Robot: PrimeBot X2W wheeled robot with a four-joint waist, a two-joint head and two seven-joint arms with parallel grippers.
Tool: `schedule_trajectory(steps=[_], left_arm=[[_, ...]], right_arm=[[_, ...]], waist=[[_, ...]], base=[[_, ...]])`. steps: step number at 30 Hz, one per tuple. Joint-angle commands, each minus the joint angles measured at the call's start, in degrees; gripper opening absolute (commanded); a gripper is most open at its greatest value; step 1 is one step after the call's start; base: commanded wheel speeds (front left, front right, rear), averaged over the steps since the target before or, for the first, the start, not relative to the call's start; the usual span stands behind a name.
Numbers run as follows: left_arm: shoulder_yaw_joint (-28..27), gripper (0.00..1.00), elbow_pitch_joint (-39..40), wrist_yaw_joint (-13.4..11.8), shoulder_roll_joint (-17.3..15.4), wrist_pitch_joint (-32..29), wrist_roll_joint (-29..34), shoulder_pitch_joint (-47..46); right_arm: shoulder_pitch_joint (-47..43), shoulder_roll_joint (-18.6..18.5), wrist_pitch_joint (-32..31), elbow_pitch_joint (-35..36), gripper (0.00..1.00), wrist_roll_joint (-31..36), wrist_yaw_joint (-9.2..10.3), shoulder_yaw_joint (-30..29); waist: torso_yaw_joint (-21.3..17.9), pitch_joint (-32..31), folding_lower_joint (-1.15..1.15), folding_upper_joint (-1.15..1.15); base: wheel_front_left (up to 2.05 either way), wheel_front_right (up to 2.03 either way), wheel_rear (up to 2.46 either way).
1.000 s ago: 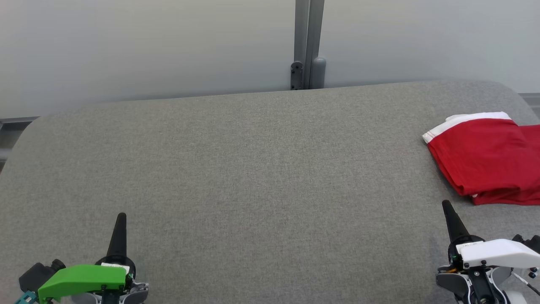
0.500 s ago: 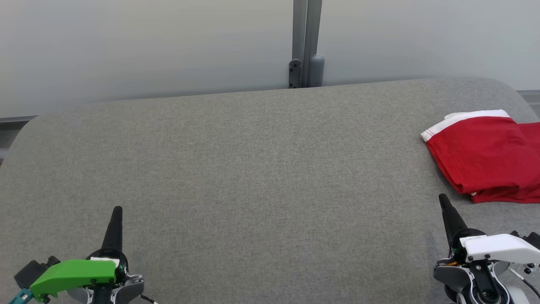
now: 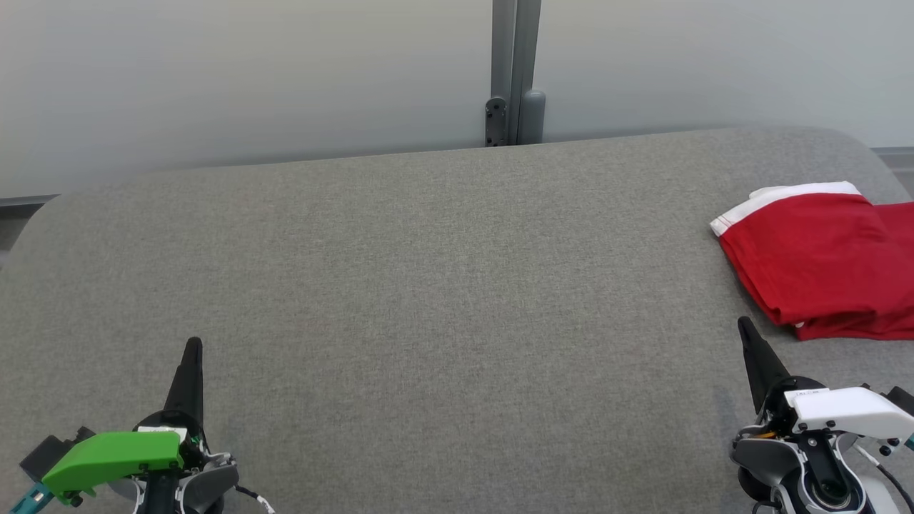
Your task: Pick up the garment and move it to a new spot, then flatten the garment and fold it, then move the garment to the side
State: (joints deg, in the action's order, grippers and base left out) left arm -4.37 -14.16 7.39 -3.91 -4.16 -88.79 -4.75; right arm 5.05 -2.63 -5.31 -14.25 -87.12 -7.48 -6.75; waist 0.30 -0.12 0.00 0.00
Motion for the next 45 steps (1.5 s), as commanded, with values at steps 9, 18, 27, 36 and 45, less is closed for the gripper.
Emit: schedule_trajectory(steps=[9,18,27,36,45], left_arm=[[-0.9,0.00,0.2,0.2,0.1,-1.3,-3.9,-1.7],[-1.2,0.00,0.2,0.2,0.2,-1.7,-4.7,-1.8],[-1.3,0.00,0.2,0.2,0.3,-1.7,-4.5,-1.8],[-1.4,0.00,0.2,0.2,0.3,-1.8,-4.4,-1.8],[-1.5,0.00,0.2,0.2,0.4,-1.9,-4.2,-1.8]], right_arm=[[1.4,-0.4,-1.2,0.3,0.00,-4.4,-0.02,0.2],[1.4,-0.4,-1.4,0.3,0.00,-5.5,-0.02,0.3],[1.4,-0.4,-1.4,0.3,0.00,-5.5,-0.03,0.3],[1.4,-0.4,-1.4,0.3,0.00,-5.5,-0.02,0.3],[1.4,-0.4,-1.4,0.3,0.00,-5.5,-0.03,0.3]], waist=[[-0.2,0.2,0.00,0.00],[-0.3,0.3,0.00,0.00],[-0.3,0.3,0.00,0.00],[-0.3,0.3,0.00,0.00],[-0.3,0.3,0.00,0.00]], base=[[0.00,0.00,0.00],[0.00,0.00,0.00],[0.00,0.00,0.00],[0.00,0.00,0.00],[0.00,0.00,0.00]])
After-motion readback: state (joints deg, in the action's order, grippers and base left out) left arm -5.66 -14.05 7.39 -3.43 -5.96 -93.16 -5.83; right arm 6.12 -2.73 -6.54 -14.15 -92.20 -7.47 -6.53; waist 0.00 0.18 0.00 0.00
